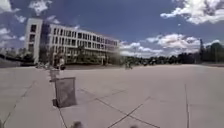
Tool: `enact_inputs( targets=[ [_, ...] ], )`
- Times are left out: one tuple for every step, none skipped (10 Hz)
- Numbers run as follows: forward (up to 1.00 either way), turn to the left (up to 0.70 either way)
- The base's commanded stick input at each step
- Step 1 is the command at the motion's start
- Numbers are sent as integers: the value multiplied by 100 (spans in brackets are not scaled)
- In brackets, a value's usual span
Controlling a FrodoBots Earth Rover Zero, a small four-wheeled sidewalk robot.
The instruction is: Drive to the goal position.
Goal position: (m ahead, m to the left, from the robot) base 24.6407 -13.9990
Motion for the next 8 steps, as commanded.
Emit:
enact_inputs(
  targets=[
    [70,-35],
    [70,-35],
    [70,-20],
    [70,-7],
    [70,0],
    [70,0],
    [70,0],
    [70,0]
  ],
)
